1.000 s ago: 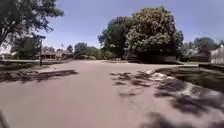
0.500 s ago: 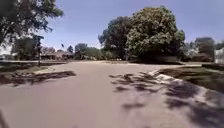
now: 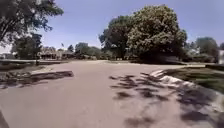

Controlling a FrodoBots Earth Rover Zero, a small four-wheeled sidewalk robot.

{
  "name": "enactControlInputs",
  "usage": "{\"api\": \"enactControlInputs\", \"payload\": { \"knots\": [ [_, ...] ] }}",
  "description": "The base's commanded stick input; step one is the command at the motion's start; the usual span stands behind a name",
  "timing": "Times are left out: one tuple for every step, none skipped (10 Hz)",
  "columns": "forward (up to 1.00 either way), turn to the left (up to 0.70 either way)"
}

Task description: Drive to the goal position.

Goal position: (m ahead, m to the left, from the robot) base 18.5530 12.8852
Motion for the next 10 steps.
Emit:
{"api": "enactControlInputs", "payload": {
  "knots": [
    [0.7, 0.0],
    [0.7, 0.0],
    [0.7, 0.0],
    [0.7, 0.0],
    [0.7, 0.0],
    [0.7, 0.0],
    [0.7, 0.0],
    [0.7, 0.0],
    [0.7, 0.0],
    [0.7, 0.0]
  ]
}}
